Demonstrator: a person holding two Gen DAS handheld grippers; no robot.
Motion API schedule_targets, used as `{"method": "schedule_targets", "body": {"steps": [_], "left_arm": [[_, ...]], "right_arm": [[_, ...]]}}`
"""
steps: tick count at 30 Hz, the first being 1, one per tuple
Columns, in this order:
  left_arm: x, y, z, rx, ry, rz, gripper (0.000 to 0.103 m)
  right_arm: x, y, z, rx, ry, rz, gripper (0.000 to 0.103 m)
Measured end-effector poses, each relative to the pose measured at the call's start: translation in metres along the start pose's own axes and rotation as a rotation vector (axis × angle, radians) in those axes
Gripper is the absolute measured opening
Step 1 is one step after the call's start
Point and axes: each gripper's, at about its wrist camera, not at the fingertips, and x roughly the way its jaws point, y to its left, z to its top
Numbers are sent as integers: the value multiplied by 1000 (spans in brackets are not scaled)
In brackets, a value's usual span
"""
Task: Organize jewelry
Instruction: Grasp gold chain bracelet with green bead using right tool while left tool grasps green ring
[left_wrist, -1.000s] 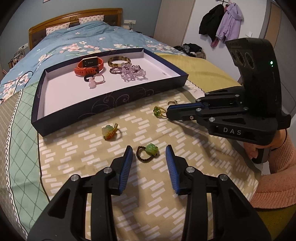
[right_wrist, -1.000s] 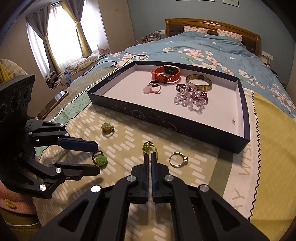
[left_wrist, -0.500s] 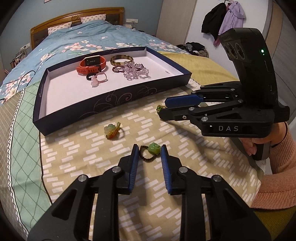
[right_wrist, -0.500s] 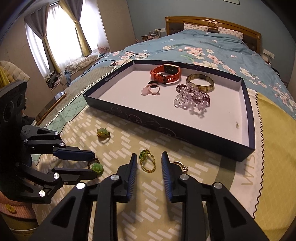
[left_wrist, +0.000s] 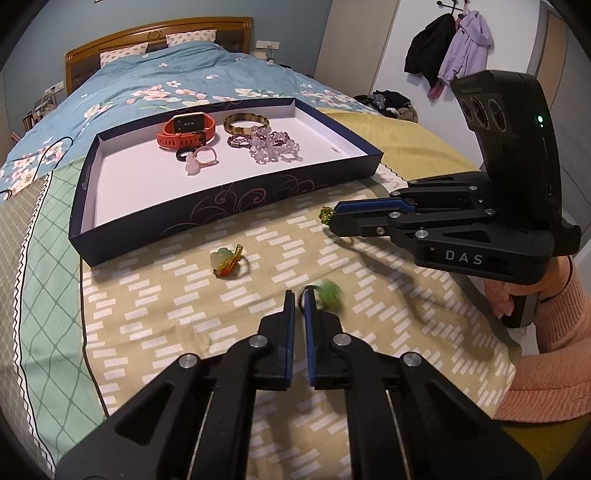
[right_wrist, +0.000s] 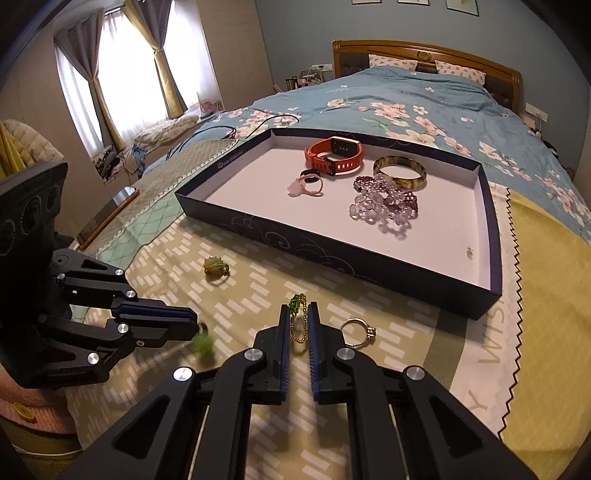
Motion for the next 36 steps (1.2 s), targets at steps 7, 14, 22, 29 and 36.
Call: {"method": "schedule_targets", "body": {"steps": [7, 14, 22, 29, 36], "left_arm": [[-2, -1, -2, 0, -7, -14, 17], [-2, -14, -4, 49, -6, -26, 37], [-4, -19, -5, 64, -11, -59, 38], [-1, -26, -6, 87, -2, -71, 35], [9, -37, -6, 123, 27, -63, 24]], "right_arm": [[-10, -3, -3, 28, -24, 10, 8], [-9, -5, -3, 40, -25, 15, 8], [-9, -4, -4, 40, -24, 18, 8], [-8, -5, -5, 45, -24, 17, 8], [-10, -6, -6, 47, -30, 16, 8]]}}
